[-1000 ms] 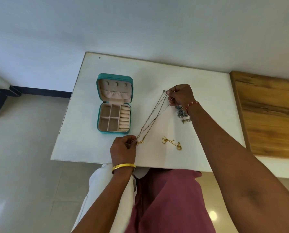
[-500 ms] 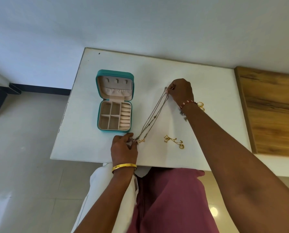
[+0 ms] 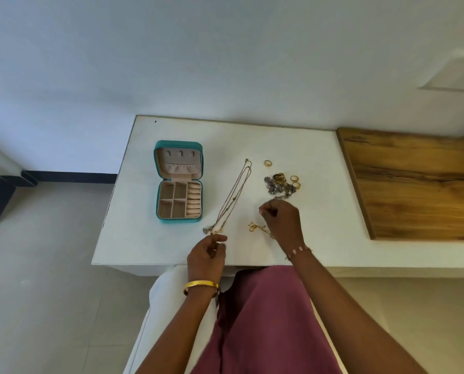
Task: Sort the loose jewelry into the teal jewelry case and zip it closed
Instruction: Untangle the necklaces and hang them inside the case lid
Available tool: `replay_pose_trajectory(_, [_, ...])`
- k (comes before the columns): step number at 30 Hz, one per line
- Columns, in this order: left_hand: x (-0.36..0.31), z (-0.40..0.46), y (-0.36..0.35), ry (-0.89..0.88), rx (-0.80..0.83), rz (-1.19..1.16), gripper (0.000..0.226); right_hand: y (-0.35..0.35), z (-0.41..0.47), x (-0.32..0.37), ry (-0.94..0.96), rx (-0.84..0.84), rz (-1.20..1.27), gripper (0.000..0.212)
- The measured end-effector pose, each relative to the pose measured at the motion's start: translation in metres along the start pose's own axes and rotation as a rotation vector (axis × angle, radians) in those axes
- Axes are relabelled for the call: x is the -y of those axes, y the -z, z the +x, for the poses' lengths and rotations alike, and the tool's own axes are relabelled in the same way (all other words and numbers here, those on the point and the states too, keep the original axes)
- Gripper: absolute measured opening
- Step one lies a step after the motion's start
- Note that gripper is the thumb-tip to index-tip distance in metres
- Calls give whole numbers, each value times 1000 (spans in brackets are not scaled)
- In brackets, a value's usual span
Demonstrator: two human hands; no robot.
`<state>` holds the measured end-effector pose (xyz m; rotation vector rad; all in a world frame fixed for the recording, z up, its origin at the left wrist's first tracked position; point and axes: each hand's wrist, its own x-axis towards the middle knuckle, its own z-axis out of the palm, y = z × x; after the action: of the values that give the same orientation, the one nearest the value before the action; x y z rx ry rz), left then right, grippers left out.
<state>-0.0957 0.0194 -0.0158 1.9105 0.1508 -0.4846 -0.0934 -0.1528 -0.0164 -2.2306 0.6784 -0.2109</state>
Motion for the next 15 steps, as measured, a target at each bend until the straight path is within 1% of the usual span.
replay_pose_trajectory(2, [0,-1,-2,-22,31,16,19,-3,-15,-5,-27,16,-49,10])
replay_pose_trajectory(6, [2,-4,-6,-82,64,63,20,-15,-27,-6,-25,75,-167,22])
replay_pose_trajectory(9, [3,-3,-6,-90,63,70,19,-22,-27,-6,40,118,-384,27])
replay_pose_trajectory(12, [4,1,-5,-66,41,37,20,-26,-28,-7,113,114,-538,24])
replay_pose_trajectory(15, [5,3,-5,-50,30,21,19,-28,-31,-10,180,63,-561,9])
